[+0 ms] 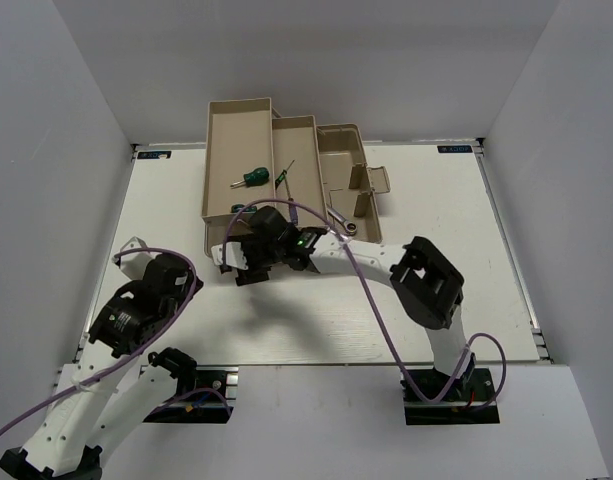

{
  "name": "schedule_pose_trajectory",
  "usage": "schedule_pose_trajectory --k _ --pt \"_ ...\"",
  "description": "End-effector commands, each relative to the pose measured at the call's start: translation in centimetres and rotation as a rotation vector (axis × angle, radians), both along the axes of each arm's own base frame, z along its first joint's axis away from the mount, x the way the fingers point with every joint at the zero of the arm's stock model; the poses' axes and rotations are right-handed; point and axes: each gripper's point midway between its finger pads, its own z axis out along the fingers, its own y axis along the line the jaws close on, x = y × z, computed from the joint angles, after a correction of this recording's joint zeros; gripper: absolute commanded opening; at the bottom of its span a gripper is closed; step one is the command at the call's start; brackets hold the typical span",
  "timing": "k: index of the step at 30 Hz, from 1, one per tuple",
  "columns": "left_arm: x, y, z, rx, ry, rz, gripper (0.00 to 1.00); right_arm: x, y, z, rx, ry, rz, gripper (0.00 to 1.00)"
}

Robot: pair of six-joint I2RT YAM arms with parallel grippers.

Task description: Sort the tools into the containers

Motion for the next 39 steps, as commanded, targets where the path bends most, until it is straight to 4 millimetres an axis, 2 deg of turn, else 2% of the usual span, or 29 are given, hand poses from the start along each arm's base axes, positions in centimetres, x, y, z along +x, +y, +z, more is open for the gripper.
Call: schedule_pose_trajectory --k 1,3,4,5,6,7,8,10,11,12,13,14,15,16,17,18,19,20,21,23,24,25,26,27,28,31,32,37,39 --pt "-0.1 0.2 -0.1 -0.036 -0.012 0.050 0.67 3.3 1.7 -0.6 0.020 -0.155 -0.096 0.69" --pt "-0.1 0.2 -0.6 -0.027 0.005 0.050 0.67 3.5 1.8 -1.2 0.003 -0.163 -0.096 0.62" --pt "-0.1 0.0 -0.6 -0.033 0.008 0.045 0.67 3.3 1.4 -2.9 -0.043 -0.144 -0.091 0.55" --pt "-0.2 0.1 -0.9 -0.028 0.017 0.045 0.67 3.4 1.3 -2.9 -0.050 -0.140 -0.089 0.27" --pt "0.1 -0.1 -0.9 -0.029 0.015 0.045 0.67 3.2 1.1 -3.3 -0.060 -0.123 -0.092 0.12" --pt "0.3 -0.4 -0.8 -0.043 0.009 0.037 0.67 2.9 0.9 -2.7 -0.053 -0.105 -0.086 0.00" --pt "0.1 -0.5 -1.4 -0.044 0.025 0.030 0.67 2.8 0.8 -2.4 -0.048 -0.096 -0.088 0.00" --pt "0.4 -1.3 -2.0 -0.071 0.028 0.008 0.66 2.3 0.6 -0.2 -0.004 -0.053 -0.121 0.00" --pt "0.3 -1.6 -3.3 -0.075 0.052 -0.003 0.66 2.4 0.5 3.3 0.054 -0.060 -0.137 0.00" --pt "0.4 -2.2 -4.0 -0.092 0.061 -0.018 0.66 2.5 0.6 5.0 0.093 -0.008 -0.169 0.00" --pt "0.6 -3.5 -5.7 -0.141 0.075 -0.061 0.66 2.2 0.1 6.0 0.093 0.022 -0.174 0.00" --pt "0.7 -4.4 -6.5 -0.178 0.073 -0.091 0.66 2.1 -0.1 10.2 0.166 0.014 -0.178 0.00" --pt "1.3 -6.2 -6.7 -0.247 0.051 -0.144 0.66 2.4 -0.4 11.8 0.197 0.036 -0.198 0.00" --pt "1.0 -6.7 -8.3 -0.261 0.076 -0.163 0.66 2.5 -0.7 13.2 0.221 0.059 -0.211 0.00" --pt "1.2 -7.1 -8.4 -0.278 0.071 -0.177 0.66 2.6 -1.8 16.1 0.272 0.047 -0.223 0.00" --pt "1.5 -7.4 -8.4 -0.289 0.072 -0.177 0.66 2.4 -2.1 16.6 0.285 0.065 -0.233 0.00" --pt "1.7 -7.9 -8.5 -0.306 0.069 -0.192 0.66 2.3 -2.8 18.2 0.318 0.074 -0.248 0.00" --pt "1.9 -8.3 -8.5 -0.317 0.068 -0.203 0.66 3.1 -3.5 18.6 0.330 0.082 -0.272 0.00" --pt "2.0 -8.6 -9.0 -0.321 0.085 -0.210 0.65 2.6 -4.2 20.5 0.372 0.093 -0.279 0.00" --pt "2.6 -9.8 -9.0 -0.373 0.061 -0.248 0.65 2.8 -5.3 20.4 0.384 0.158 -0.314 0.00" --pt "2.3 -10.4 -10.1 -0.398 0.094 -0.260 0.63 1.9 -6.0 21.0 0.409 0.173 -0.292 0.00" --pt "2.6 -10.5 -10.3 -0.412 0.092 -0.261 0.63 1.6 -6.4 21.1 0.424 0.214 -0.279 0.00" --pt "3.5 -11.0 -9.8 -0.444 0.053 -0.262 0.63 1.3 -6.9 19.6 0.408 0.263 -0.286 0.00" --pt "3.9 -11.7 -9.5 -0.466 0.045 -0.285 0.63 -0.3 -7.4 21.9 0.471 0.264 -0.211 0.00" --pt "4.1 -11.6 -10.5 -0.473 0.072 -0.265 0.63 -0.3 -7.7 20.8 0.478 0.295 -0.213 0.00" --pt "6.4 -12.2 -9.5 -0.497 0.036 -0.261 0.63 -1.9 -8.8 20.3 0.483 0.334 -0.173 0.00" --pt "7.2 -12.0 -10.0 -0.493 0.049 -0.240 0.63 -2.4 -9.2 19.0 0.462 0.377 -0.183 0.00" --pt "10.6 -11.5 -8.1 -0.517 -0.012 -0.203 0.63 -3.7 -10.3 16.9 0.424 0.415 -0.171 0.00" --pt "12.3 -11.5 -6.3 -0.538 -0.065 -0.216 0.63 -4.0 -10.5 16.3 0.407 0.431 -0.163 0.00"
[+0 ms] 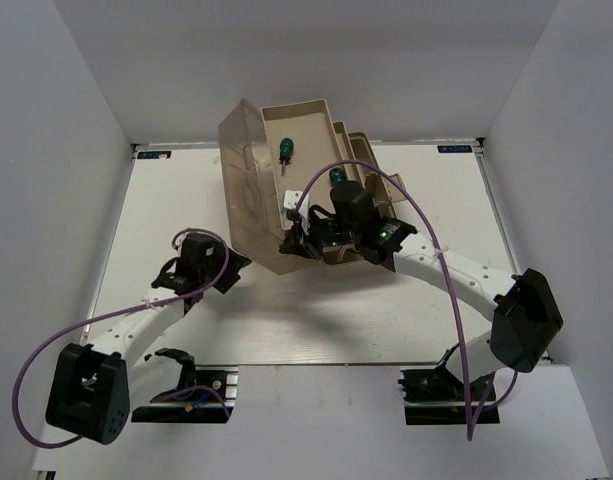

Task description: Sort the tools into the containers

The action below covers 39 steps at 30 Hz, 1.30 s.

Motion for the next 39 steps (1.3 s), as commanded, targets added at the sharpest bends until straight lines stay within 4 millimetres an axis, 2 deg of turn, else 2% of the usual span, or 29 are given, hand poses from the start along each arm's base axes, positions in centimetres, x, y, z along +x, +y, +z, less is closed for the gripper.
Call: schedule_pose_trajectory --k 1,2,3,4,5,6,8,10,11,12,13,14,15,16,17,18,19,21,22,23,24,25,27,28,31,32,34,36,39 --pt "4.3 -1.2 5.0 -0.077 -0.161 -0.018 0.63 -2.0 0.2 4.8 0.143 -0.011 0.076 0.00" --pt "4.8 -1.3 5.3 -0.074 -0.165 -0.036 0.63 -2.2 0.2 4.5 0.136 -0.002 0.083 0.00" --pt "6.2 -1.4 7.0 -0.078 -0.207 -0.046 0.63 -2.4 0.1 4.2 0.129 0.005 0.086 0.00" --pt "6.7 -1.7 7.5 -0.075 -0.216 -0.064 0.63 -2.7 0.0 4.2 0.125 0.002 0.110 0.02" --pt "7.7 -2.1 8.5 -0.061 -0.239 -0.092 0.63 -2.9 -0.1 4.4 0.118 0.000 0.117 0.35" --pt "8.2 -2.2 9.0 -0.062 -0.248 -0.103 0.63 -3.1 -0.5 4.0 0.093 0.012 0.114 0.46" --pt "9.0 -2.9 9.9 -0.075 -0.268 -0.134 0.63 -3.6 -1.7 4.0 0.053 -0.004 0.117 0.58" --pt "9.6 -2.8 10.6 -0.074 -0.284 -0.138 0.63 -3.2 -2.7 4.0 0.024 -0.064 0.100 0.60" --pt "9.8 -2.8 10.7 -0.075 -0.285 -0.138 0.62 -3.3 -4.1 4.7 0.012 -0.106 0.060 0.60" --pt "9.8 -2.8 10.7 -0.075 -0.285 -0.138 0.62 -3.1 -4.8 4.2 -0.004 -0.161 0.056 0.60" --pt "10.1 -2.7 11.2 -0.081 -0.295 -0.137 0.62 -2.9 -5.5 3.1 -0.020 -0.182 0.033 0.60" --pt "10.1 -2.7 10.9 -0.079 -0.285 -0.137 0.62 -2.1 -7.5 6.0 0.028 -0.303 -0.073 0.60" --pt "10.3 -2.7 11.3 -0.081 -0.295 -0.137 0.62 -1.7 -8.1 6.4 0.037 -0.363 -0.110 0.58" --pt "10.4 -2.6 11.0 -0.084 -0.284 -0.136 0.62 -1.6 -9.3 5.2 0.054 -0.408 -0.154 0.55" --pt "11.0 -2.7 11.4 -0.085 -0.291 -0.136 0.62 0.4 -10.6 6.3 0.067 -0.486 -0.284 0.50" --pt "11.7 -3.0 11.7 -0.084 -0.301 -0.150 0.62 0.4 -11.9 6.7 0.061 -0.536 -0.320 0.37" --pt "12.0 -3.2 12.6 -0.083 -0.324 -0.165 0.62 1.6 -13.1 6.7 0.030 -0.552 -0.408 0.29" --pt "13.2 -3.4 12.2 -0.061 -0.309 -0.179 0.62 3.8 -16.0 6.9 -0.027 -0.575 -0.586 0.10" --pt "14.1 -3.7 13.5 -0.054 -0.338 -0.200 0.62 5.0 -17.5 6.9 -0.064 -0.582 -0.688 0.00" --pt "15.0 -3.9 12.8 -0.045 -0.321 -0.206 0.61 6.7 -19.9 6.8 -0.112 -0.579 -0.822 0.00" --pt "15.5 -4.2 12.9 -0.050 -0.317 -0.213 0.61 7.4 -21.1 6.7 -0.131 -0.565 -0.907 0.00" --pt "16.7 -4.4 14.5 -0.043 -0.357 -0.222 0.61 7.7 -22.1 6.2 -0.167 -0.546 -0.940 0.00" --pt "17.4 -5.3 14.7 -0.045 -0.350 -0.253 0.61 9.0 -25.5 4.5 -0.249 -0.494 -1.054 0.00" --pt "18.5 -5.5 15.0 -0.037 -0.358 -0.259 0.61 9.4 -27.1 3.5 -0.292 -0.464 -1.096 0.00" --pt "19.8 -6.6 16.4 -0.045 -0.381 -0.288 0.60 9.6 -29.3 1.5 -0.345 -0.394 -1.161 0.00" --pt "20.1 -6.9 15.6 -0.045 -0.361 -0.306 0.60 9.8 -30.2 1.0 -0.359 -0.366 -1.192 0.00" --pt "21.0 -7.3 16.5 -0.054 -0.375 -0.317 0.60 9.7 -31.3 0.0 -0.366 -0.297 -1.225 0.00" --pt "21.6 -7.8 16.6 -0.066 -0.379 -0.332 0.60 9.6 -31.7 -0.6 -0.360 -0.256 -1.231 0.00" --pt "21.9 -8.9 17.9 -0.090 -0.409 -0.370 0.58 8.8 -31.3 -3.7 -0.384 -0.126 -1.178 0.00"
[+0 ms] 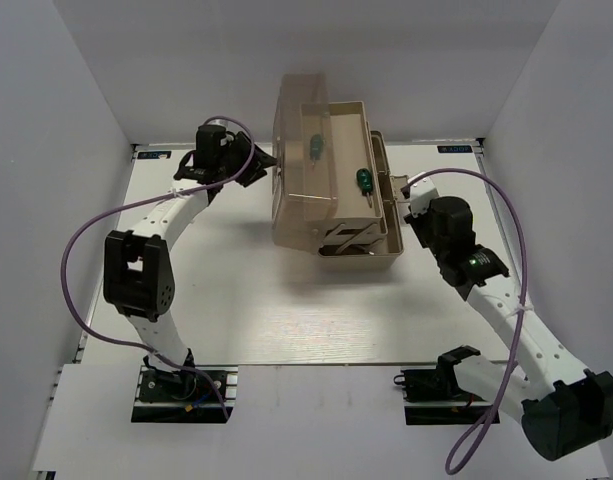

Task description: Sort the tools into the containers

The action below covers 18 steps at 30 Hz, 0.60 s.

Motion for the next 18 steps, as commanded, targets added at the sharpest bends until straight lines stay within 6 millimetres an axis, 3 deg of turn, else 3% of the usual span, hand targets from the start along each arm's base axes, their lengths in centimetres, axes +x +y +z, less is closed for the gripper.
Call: schedule_pose_trajectory --k 1,5,6,9,11,12,13,15,16,17,18 --pt "-0.1 -2.1 3.2 -0.044 -0.072 -0.091 0.58 -0.8 0.2 -3.1 0.093 0.132 -0.002 0.00" --pt "-1.3 -4.4 5.6 -0.104 -0.157 -0.244 0.58 0.1 -0.5 -4.2 0.108 0.174 -0.047 0.00" --pt "-1.2 -5.1 7.4 -0.122 -0.213 -0.295 0.58 0.3 -0.6 -4.1 0.116 0.174 -0.054 0.00" --pt "-1.9 -7.2 10.2 -0.140 -0.310 -0.419 0.60 0.8 -1.3 -4.3 0.135 0.192 -0.081 0.00" --pt "-2.3 -7.1 11.9 -0.144 -0.345 -0.422 0.60 1.0 -1.8 -4.5 0.133 0.199 -0.101 0.00" --pt "-2.4 -6.6 12.6 -0.127 -0.357 -0.394 0.60 1.2 -2.1 -4.6 0.137 0.200 -0.113 0.00" --pt "-3.4 -5.6 15.7 -0.091 -0.441 -0.359 0.60 1.2 -2.4 -4.7 0.136 0.210 -0.124 0.00" --pt "-3.4 -2.6 17.7 -0.006 -0.487 -0.199 0.60 1.2 -2.9 -4.7 0.139 0.210 -0.142 0.00" --pt "-4.1 -1.3 19.2 0.050 -0.552 -0.156 0.60 1.1 -3.2 -4.9 0.139 0.220 -0.150 0.07" --pt "-5.8 1.3 21.9 0.096 -0.617 -0.055 0.62 1.0 -3.2 -5.0 0.136 0.226 -0.150 0.16" --pt "-6.6 2.1 22.6 0.129 -0.638 -0.029 0.65 0.8 -3.5 -5.4 0.137 0.247 -0.156 0.25"
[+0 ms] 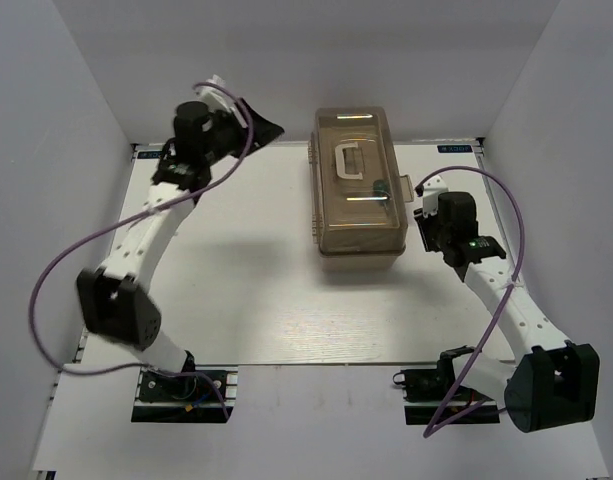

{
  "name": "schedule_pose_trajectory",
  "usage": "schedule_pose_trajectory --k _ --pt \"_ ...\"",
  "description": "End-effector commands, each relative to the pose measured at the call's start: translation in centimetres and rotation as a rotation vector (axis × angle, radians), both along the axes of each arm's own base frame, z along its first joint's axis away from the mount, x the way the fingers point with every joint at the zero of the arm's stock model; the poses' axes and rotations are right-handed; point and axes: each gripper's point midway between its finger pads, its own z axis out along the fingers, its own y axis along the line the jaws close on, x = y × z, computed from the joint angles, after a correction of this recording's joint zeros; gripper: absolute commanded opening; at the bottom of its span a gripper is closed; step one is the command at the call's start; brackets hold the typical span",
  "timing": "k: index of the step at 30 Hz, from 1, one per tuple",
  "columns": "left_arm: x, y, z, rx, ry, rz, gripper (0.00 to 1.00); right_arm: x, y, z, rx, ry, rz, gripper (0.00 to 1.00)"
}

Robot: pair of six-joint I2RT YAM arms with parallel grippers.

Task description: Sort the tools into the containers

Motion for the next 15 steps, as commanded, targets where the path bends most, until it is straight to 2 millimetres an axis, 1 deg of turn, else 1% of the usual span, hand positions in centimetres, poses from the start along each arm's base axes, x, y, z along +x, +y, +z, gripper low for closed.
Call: schedule_pose_trajectory --k 1,2,3,4,5,6,7,8,9,10,11,12,13,14,15 --pt "-4.5 6.4 10.4 0.112 -0.313 0.226 0.73 0.3 0.3 1.2 0.054 -0.002 0.003 0.44" --pt "-5.3 7.5 8.8 0.177 -0.256 0.240 0.77 0.2 0.4 1.4 0.073 0.003 0.011 0.52" --pt "-5.4 7.9 7.6 0.231 -0.230 0.243 0.81 -0.2 1.6 1.0 0.122 0.031 0.060 0.58" --pt "-6.0 8.0 4.4 0.290 -0.174 0.214 0.88 -0.1 2.1 1.4 0.139 0.032 0.073 0.73" --pt "-6.7 8.1 2.0 0.319 -0.117 0.190 0.91 -0.3 2.5 1.1 0.151 0.057 0.084 0.79" --pt "-7.7 8.2 1.0 0.333 -0.111 0.174 0.94 -0.6 2.6 0.6 0.178 0.095 0.055 0.83" --pt "-8.7 8.1 -3.3 0.356 -0.027 0.139 1.00 -0.9 2.6 0.4 0.186 0.121 0.041 0.90" --pt "-9.3 8.3 -4.5 0.359 -0.017 0.137 1.00 -0.5 3.0 0.9 0.226 0.128 0.007 0.90" --pt "-10.1 8.3 -5.6 0.360 -0.005 0.126 1.00 -0.5 2.2 0.8 0.200 0.136 -0.039 0.90" --pt "-11.4 8.8 -7.3 0.372 0.020 0.130 1.00 -0.5 2.0 0.7 0.193 0.153 -0.058 0.90" --pt "-12.0 9.0 -7.6 0.369 0.013 0.131 1.00 -0.5 2.0 1.1 0.197 0.152 -0.072 0.90" --pt "-12.4 9.2 -7.8 0.370 0.006 0.141 1.00 -0.6 1.8 1.1 0.196 0.160 -0.082 0.90" --pt "-12.9 9.6 -8.5 0.377 0.008 0.155 1.00 -0.7 1.3 1.3 0.187 0.153 -0.098 0.90" --pt "-13.5 9.9 -7.8 0.371 -0.017 0.169 1.00 -0.9 1.5 1.4 0.187 0.151 -0.088 0.90" --pt "-13.7 10.2 -7.7 0.373 -0.023 0.182 1.00 -1.2 1.5 1.4 0.191 0.152 -0.085 0.90"
